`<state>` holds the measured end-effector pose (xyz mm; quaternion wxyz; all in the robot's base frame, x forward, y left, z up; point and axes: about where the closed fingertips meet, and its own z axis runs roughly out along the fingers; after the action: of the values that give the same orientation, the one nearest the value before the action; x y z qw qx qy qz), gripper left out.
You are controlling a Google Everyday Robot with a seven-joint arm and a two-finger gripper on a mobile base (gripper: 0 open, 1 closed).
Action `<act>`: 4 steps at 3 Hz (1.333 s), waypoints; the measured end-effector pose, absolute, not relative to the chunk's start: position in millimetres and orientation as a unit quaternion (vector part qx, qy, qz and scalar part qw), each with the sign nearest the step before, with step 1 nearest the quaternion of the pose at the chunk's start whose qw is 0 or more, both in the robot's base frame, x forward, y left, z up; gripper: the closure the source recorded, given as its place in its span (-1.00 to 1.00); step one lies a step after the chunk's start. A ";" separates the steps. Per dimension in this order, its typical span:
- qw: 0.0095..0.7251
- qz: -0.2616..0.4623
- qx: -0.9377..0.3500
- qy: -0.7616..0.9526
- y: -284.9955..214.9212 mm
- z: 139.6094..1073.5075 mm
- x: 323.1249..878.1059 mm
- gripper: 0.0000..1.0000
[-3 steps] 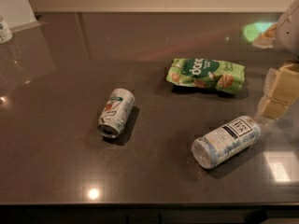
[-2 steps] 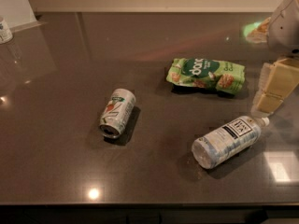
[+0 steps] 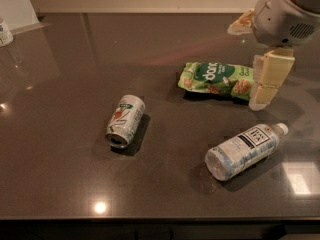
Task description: Place 7up can upright
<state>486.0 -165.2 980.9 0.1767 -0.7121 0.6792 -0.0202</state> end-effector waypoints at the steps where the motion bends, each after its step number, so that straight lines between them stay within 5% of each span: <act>1: 0.177 -0.008 -0.765 0.619 -135.7 978.0 498.3 -1.00; 4: 0.173 0.023 -0.893 0.416 -36.6 956.1 504.0 -1.00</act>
Offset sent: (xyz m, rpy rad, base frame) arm 0.0144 0.1042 -0.0162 -0.0178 0.0151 0.6184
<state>504.0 -36.6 956.1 0.1731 -0.8926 0.4156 0.0229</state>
